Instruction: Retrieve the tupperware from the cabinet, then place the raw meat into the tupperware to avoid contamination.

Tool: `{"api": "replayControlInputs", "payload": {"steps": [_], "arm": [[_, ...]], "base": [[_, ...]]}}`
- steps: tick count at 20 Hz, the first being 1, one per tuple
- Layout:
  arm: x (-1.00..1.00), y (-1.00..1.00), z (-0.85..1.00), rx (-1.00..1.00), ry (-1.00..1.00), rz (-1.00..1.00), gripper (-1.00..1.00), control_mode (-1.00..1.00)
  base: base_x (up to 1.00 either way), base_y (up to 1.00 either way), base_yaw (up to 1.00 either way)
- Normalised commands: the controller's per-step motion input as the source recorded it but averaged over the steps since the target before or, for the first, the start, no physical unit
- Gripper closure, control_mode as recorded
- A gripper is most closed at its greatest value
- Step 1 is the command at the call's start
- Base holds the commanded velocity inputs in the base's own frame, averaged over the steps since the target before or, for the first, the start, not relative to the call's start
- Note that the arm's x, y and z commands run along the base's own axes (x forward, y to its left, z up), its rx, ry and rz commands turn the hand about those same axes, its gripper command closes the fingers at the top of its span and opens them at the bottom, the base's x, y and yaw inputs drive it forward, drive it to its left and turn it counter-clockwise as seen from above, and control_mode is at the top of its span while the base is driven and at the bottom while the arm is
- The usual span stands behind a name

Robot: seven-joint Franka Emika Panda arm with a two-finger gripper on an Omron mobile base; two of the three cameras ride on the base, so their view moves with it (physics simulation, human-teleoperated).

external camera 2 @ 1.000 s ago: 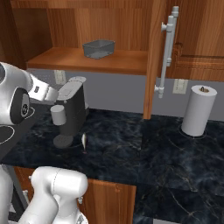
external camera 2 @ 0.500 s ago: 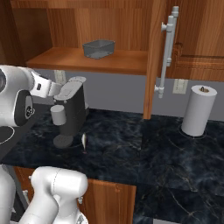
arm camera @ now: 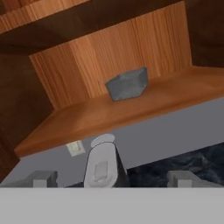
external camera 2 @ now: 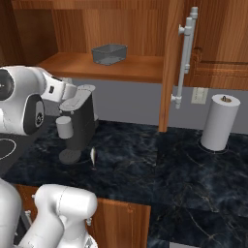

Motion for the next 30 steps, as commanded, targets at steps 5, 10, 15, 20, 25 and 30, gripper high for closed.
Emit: {"api": "replayControlInputs", "payload": {"steps": [5,10,15,20,25,30], "arm": [[0.11,-0.31,0.24,0.0,-0.03,-0.05,-1.0,-1.0],[0.17,-0.36,0.25,0.0,-0.03,-0.05,-1.0,-1.0],[0.22,-0.34,0.25,0.0,-0.02,-0.04,-1.0,-1.0],[0.31,-0.35,0.19,0.0,-0.01,-0.02,-1.0,-1.0],[0.44,-0.21,0.04,0.0,0.0,0.0,-1.0,-1.0],[0.47,-0.15,0.0,0.0,0.0,0.01,-1.0,-1.0]], "base": [[0.0,0.0,0.0],[0.0,0.0,0.0],[0.0,0.0,0.0],[0.0,0.0,0.0],[0.0,0.0,0.0],[0.0,0.0,0.0]]}}
